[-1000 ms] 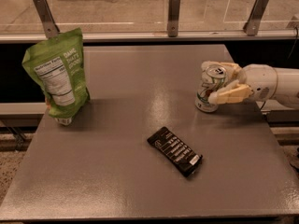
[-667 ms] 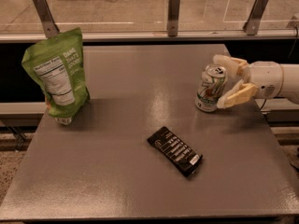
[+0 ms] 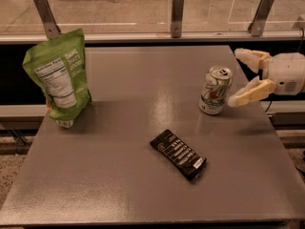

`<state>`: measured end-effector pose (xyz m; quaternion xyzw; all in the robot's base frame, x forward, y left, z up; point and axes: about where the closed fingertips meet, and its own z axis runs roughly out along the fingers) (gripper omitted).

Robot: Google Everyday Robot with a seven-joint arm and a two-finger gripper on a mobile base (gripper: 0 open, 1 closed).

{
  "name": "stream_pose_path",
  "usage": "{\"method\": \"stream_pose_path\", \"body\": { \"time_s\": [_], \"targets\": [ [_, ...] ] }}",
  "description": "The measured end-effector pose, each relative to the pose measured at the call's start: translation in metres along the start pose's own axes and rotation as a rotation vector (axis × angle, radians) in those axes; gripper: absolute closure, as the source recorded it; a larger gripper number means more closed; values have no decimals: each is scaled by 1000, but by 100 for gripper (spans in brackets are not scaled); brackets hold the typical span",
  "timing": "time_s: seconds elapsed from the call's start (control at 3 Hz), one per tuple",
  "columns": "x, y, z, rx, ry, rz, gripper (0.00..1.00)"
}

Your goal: Place 7up can upright

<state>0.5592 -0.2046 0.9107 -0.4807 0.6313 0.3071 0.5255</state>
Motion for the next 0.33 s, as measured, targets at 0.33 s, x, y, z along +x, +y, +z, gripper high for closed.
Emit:
{"method": "stream_pose_path", "body": {
  "time_s": [0.33],
  "targets": [
    [0,0,0,0,1,-1,0]
  ]
}}
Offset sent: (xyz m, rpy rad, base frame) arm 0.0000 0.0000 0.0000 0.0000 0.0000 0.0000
